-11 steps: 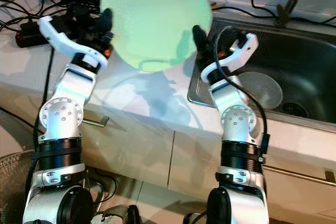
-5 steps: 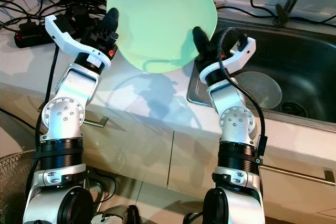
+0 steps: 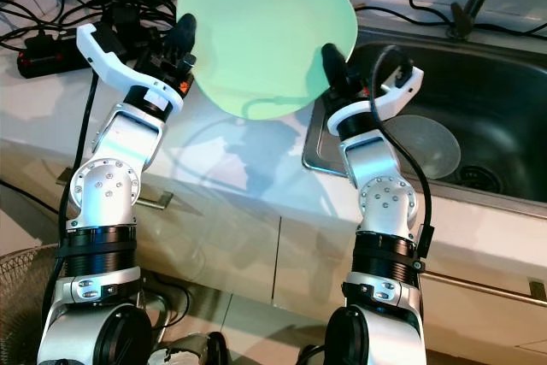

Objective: Kitchen organization

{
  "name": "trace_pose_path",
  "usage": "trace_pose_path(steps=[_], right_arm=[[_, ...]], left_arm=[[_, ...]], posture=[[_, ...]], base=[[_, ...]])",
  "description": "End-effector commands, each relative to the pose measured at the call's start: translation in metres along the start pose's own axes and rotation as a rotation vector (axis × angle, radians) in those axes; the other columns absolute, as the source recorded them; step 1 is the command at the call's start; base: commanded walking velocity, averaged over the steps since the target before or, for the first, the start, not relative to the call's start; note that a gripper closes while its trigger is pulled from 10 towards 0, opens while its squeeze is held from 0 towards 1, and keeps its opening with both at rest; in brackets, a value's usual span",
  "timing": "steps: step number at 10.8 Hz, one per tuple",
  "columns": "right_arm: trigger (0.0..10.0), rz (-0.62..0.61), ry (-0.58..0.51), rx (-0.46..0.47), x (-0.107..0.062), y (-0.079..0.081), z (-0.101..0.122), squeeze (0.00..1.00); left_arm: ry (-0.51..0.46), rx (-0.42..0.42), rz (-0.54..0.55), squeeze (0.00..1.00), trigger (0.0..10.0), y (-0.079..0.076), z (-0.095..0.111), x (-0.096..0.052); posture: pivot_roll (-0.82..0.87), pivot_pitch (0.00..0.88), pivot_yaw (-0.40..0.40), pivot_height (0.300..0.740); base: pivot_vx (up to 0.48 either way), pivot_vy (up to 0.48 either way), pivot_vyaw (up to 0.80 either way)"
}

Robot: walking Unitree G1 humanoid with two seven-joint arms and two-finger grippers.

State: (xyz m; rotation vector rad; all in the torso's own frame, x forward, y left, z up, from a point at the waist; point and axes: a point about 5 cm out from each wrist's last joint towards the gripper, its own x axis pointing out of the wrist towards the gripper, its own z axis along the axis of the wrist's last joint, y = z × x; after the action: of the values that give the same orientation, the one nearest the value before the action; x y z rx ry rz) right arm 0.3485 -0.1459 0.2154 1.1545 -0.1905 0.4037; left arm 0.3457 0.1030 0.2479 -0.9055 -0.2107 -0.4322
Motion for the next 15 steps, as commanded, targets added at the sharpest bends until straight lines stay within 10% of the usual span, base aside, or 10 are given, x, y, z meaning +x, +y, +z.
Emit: trace_pose_path(steps=[1, 2, 8, 9, 10, 15], right_arm=[[0.0, -0.001, 0.009, -0.003, 0.003, 0.005, -0.001, 0.00], [0.0, 0.007, -0.002, 0.021, 0.003, 0.006, -0.001, 0.00], [0.0, -0.014, -0.178, 0.077, 0.005, 0.005, 0.032, 0.00], [0.0, -0.019, -0.240, 0.095, 0.003, 0.003, 0.045, 0.00], [0.0, -0.027, -0.294, 0.109, 0.001, 0.001, 0.057, 0.00], [0.0, -0.177, -0.589, 0.035, -0.024, -0.021, 0.121, 0.00]], left_arm=[[0.043, 0.013, -0.064, 0.00, 10.0, -0.015, -0.012, 0.004], [0.064, 0.032, -0.062, 1.00, 10.0, -0.015, -0.015, 0.003], [0.072, 0.030, -0.057, 1.00, 10.0, -0.014, -0.016, 0.003], [0.083, 0.041, -0.051, 0.88, 10.0, -0.013, -0.018, 0.002], [0.091, 0.048, -0.051, 0.00, 10.0, -0.013, -0.019, 0.002], [0.158, 0.204, -0.029, 0.00, 10.0, -0.003, -0.026, -0.008]], posture=[[0.05, 0.095, 0.037, 0.740], [0.05, 0.094, 0.037, 0.740], [0.05, 0.091, 0.038, 0.740], [0.04, 0.090, 0.041, 0.740], [0.04, 0.091, 0.042, 0.740], [0.03, 0.086, 0.059, 0.740]], base=[[0.000, 0.000, 0.00], [0.000, 0.000, 0.00], [0.000, 0.000, 0.00], [0.000, 0.000, 0.00], [0.000, 0.000, 0.00], [0.000, 0.000, 0.00]])
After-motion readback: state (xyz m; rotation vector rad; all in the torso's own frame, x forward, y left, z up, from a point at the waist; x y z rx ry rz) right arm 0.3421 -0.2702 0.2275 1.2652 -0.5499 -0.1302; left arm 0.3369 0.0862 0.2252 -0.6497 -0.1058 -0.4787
